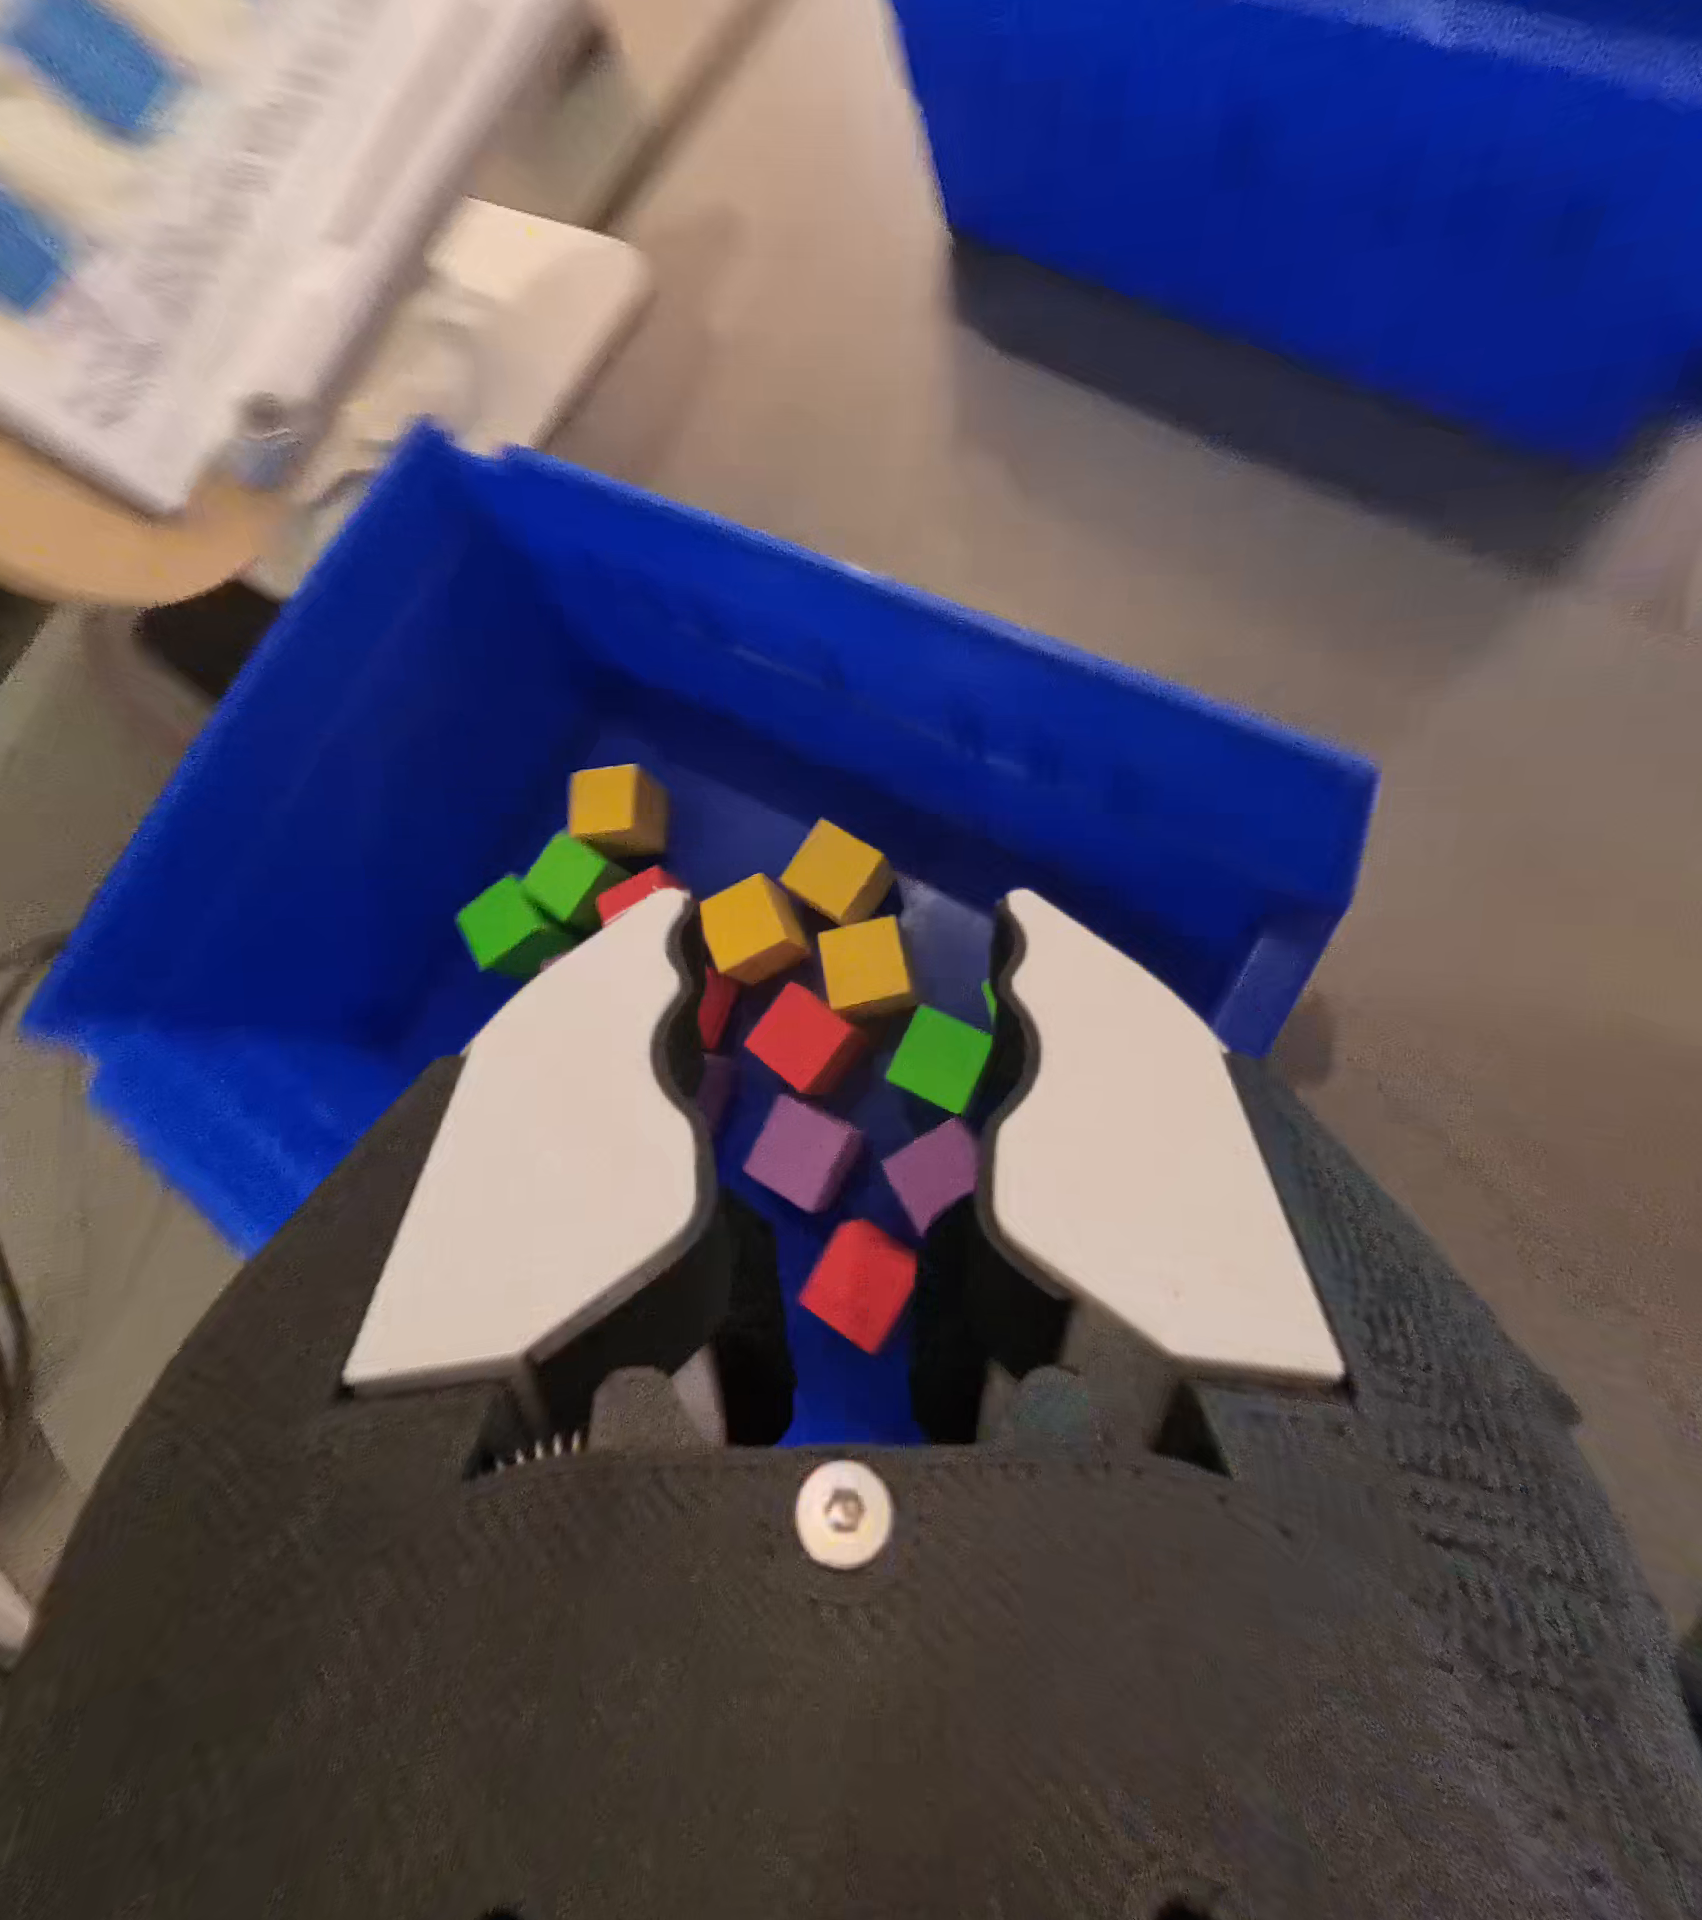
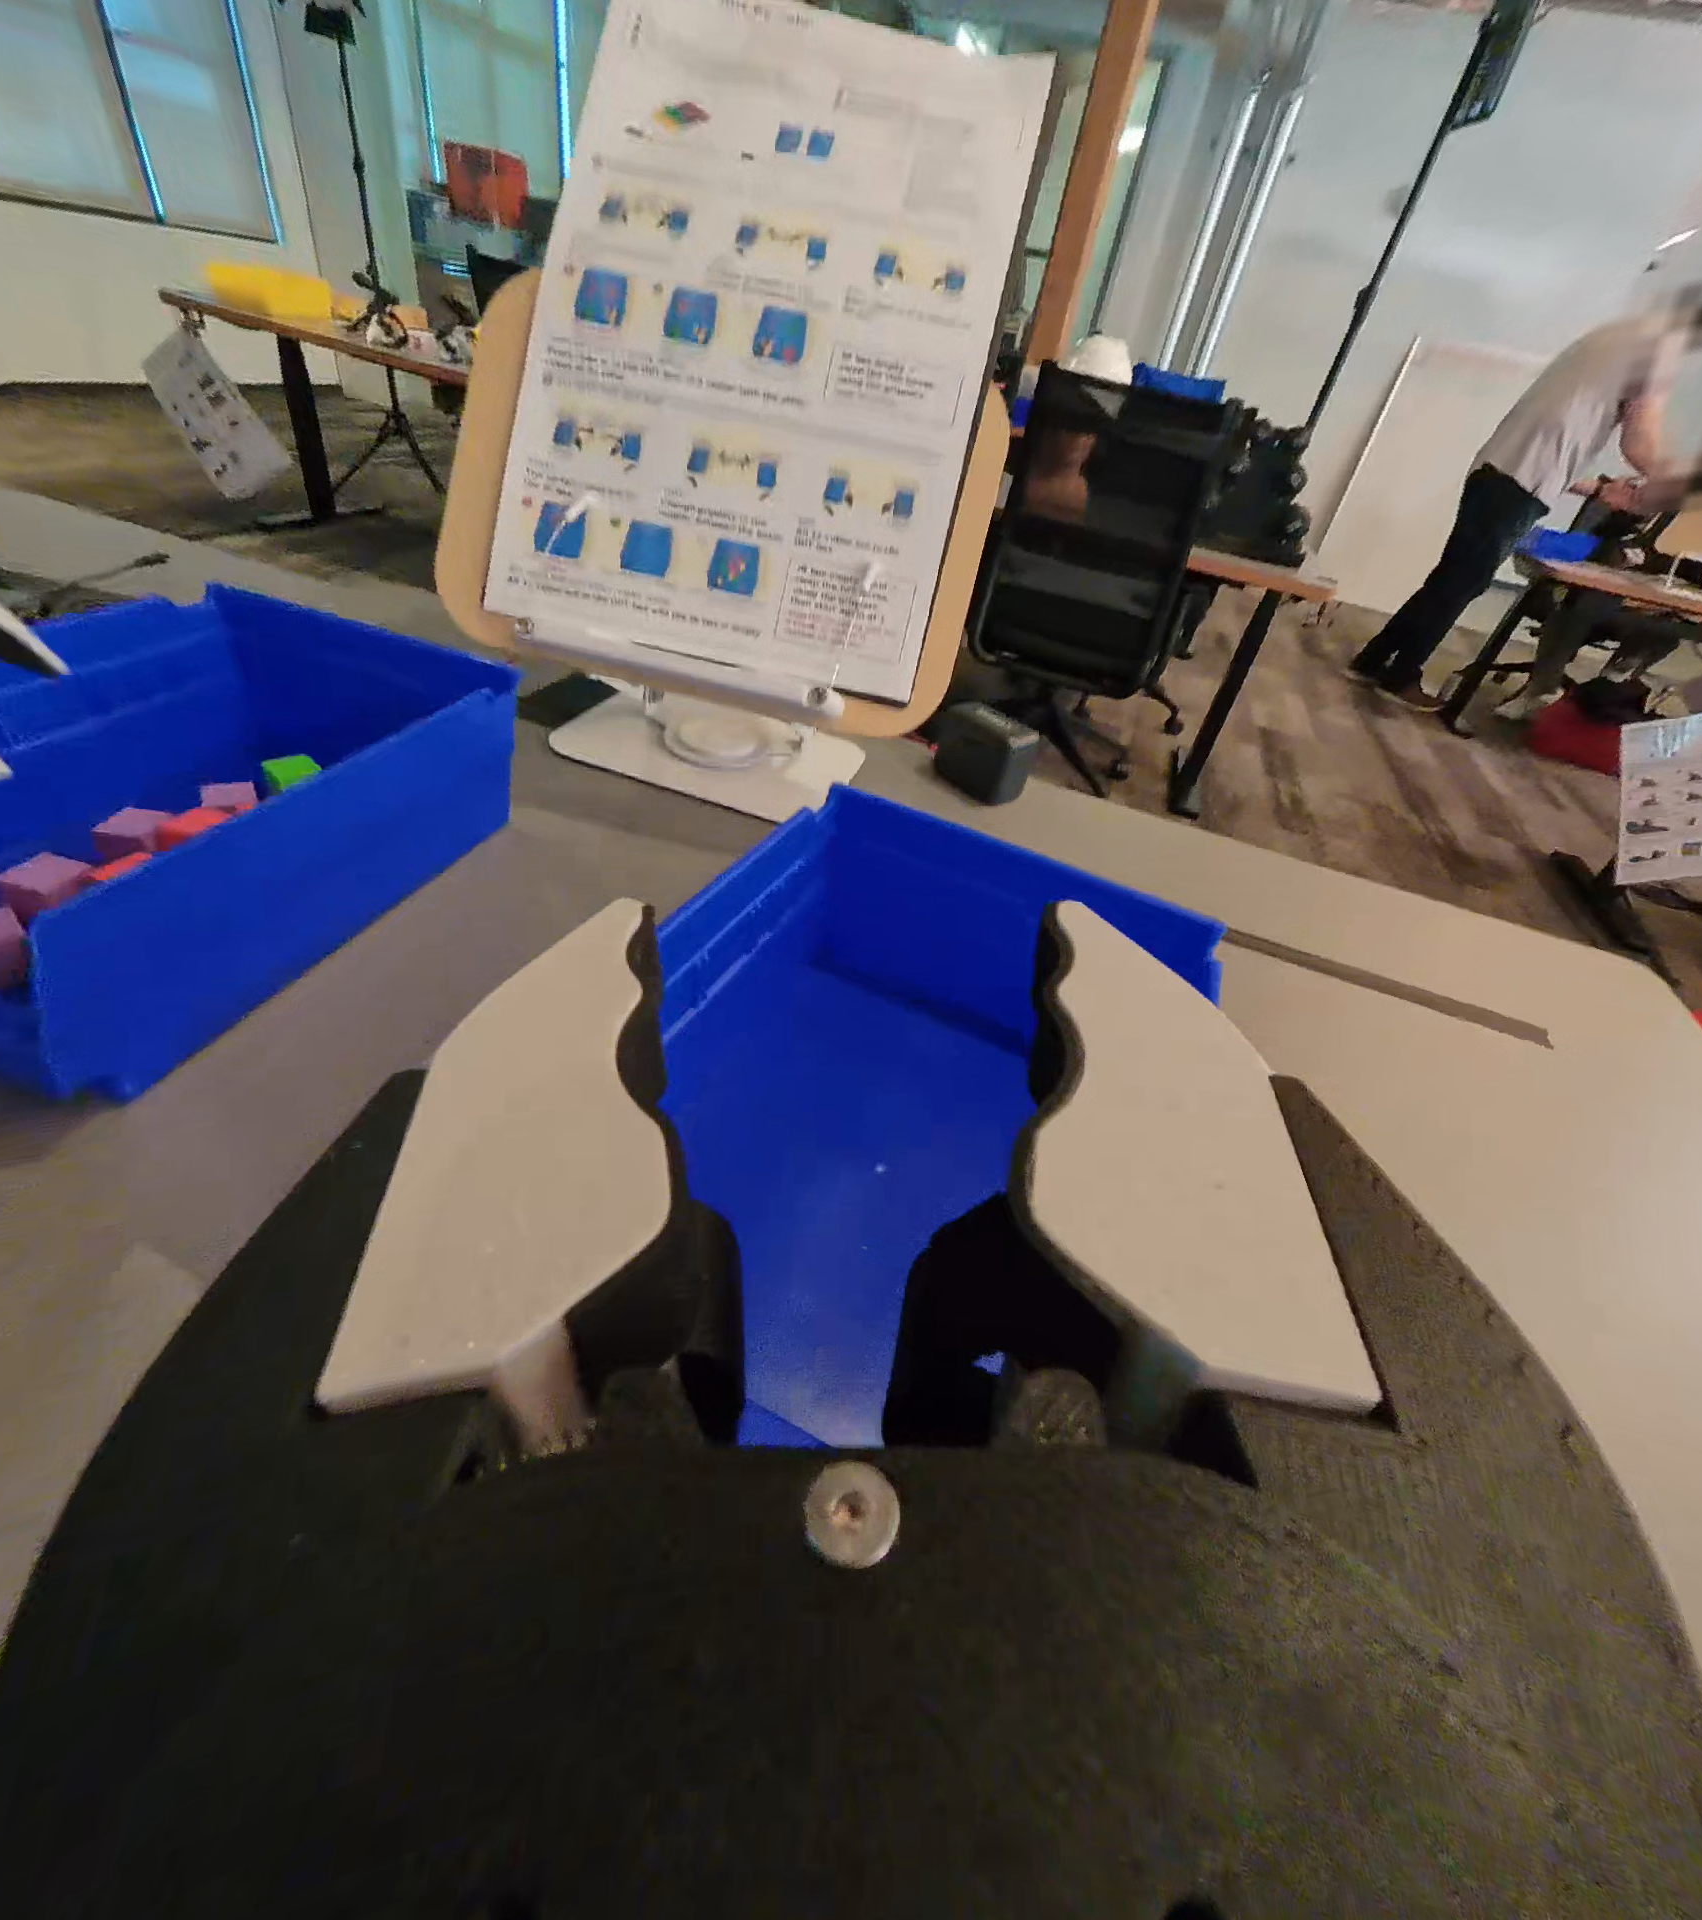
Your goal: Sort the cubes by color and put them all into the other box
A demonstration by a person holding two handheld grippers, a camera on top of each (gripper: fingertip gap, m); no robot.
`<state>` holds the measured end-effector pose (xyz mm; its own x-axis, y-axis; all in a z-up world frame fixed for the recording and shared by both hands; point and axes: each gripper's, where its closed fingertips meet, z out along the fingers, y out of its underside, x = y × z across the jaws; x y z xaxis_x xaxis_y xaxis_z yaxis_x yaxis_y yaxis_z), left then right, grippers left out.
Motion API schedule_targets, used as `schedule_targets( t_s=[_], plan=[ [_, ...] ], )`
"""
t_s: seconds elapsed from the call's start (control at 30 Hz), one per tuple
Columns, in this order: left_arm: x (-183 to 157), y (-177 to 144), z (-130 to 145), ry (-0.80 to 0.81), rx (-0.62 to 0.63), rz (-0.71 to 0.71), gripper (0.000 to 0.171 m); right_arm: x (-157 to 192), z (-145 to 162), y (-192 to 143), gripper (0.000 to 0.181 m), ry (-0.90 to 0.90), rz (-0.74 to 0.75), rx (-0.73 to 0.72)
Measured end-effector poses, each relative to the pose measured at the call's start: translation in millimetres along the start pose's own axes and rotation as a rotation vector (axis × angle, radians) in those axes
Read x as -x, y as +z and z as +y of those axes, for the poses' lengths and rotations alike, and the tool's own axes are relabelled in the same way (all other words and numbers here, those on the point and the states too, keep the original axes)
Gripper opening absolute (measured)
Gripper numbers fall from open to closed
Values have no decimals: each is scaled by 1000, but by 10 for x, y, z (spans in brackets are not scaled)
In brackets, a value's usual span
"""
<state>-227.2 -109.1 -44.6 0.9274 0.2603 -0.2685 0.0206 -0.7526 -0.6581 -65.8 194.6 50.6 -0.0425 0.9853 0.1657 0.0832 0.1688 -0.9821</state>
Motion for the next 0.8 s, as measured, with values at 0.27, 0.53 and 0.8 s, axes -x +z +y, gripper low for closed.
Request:
schedule_targets(
  t_s=[0.27, 0.53, 0.8],
  plan=[
    [46, 749, 357, 434, 445, 297, 56, -121, 290, 108, 66, -9, 7, 89],
    [103, 1020, 383, 466, 510, 385, 53, -280, 91, -31, 64, -40, 84, 55],
    [55, 1133, 528, 495, 551, 400, 50, -250, 21, -70, 62, -49, 107, 40]
  ],
)
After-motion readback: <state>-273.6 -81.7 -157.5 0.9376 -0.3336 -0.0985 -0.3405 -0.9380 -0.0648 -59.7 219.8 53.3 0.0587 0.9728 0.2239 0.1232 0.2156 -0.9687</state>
